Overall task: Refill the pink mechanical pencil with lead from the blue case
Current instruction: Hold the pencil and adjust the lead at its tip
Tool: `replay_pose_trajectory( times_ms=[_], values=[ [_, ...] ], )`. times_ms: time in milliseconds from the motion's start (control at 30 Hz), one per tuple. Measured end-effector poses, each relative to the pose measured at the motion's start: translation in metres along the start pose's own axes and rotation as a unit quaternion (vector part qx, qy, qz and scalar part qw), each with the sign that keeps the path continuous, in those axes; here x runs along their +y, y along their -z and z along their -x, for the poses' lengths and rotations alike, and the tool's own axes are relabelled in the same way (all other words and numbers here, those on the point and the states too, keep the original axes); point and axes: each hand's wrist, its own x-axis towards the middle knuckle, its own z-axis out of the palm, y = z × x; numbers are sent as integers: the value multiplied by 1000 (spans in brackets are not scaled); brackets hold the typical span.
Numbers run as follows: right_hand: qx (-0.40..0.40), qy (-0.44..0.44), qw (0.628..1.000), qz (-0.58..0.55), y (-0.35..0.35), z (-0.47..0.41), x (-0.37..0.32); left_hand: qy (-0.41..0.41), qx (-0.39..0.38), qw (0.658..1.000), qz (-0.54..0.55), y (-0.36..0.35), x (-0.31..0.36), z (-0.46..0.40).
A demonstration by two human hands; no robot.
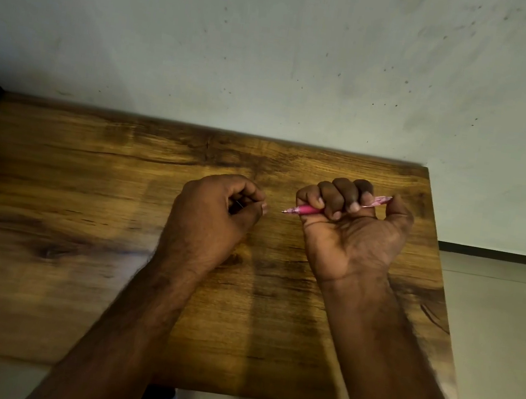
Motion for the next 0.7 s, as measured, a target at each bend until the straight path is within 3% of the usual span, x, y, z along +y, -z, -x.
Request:
replay_pose_trajectory(
  times_ms=[700],
  values=[
    [12, 10, 1000, 15, 1, -2, -2, 19, -14, 999, 27, 1, 2, 0]
  ],
)
